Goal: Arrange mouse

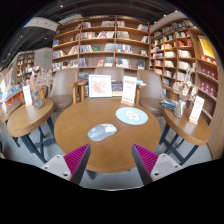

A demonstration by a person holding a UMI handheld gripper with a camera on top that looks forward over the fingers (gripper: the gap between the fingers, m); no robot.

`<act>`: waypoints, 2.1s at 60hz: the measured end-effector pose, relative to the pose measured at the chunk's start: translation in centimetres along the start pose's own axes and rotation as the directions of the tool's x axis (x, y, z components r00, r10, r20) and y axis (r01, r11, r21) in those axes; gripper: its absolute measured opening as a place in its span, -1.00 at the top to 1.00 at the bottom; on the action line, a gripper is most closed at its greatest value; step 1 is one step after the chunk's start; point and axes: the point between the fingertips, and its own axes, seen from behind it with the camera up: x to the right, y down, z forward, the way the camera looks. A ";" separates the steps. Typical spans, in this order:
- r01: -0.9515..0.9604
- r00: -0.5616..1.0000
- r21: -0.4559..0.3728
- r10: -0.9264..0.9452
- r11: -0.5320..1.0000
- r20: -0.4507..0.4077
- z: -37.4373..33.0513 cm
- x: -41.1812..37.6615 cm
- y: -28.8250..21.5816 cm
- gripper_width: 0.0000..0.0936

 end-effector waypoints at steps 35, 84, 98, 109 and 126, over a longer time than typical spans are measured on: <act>0.014 0.999 -0.035 -0.012 0.999 0.051 8.7 -7.1 1.1 -0.82; 0.013 1.000 -0.130 -0.011 0.991 0.011 23.1 -7.2 -3.3 -0.82; 0.000 1.000 -0.147 0.002 0.989 0.015 25.5 -7.7 -4.0 -0.74; 0.040 0.999 -0.141 -0.037 0.989 0.021 26.2 -7.3 -4.3 -0.06; 0.001 0.995 -0.079 0.008 0.997 0.102 24.6 -6.2 -9.2 0.02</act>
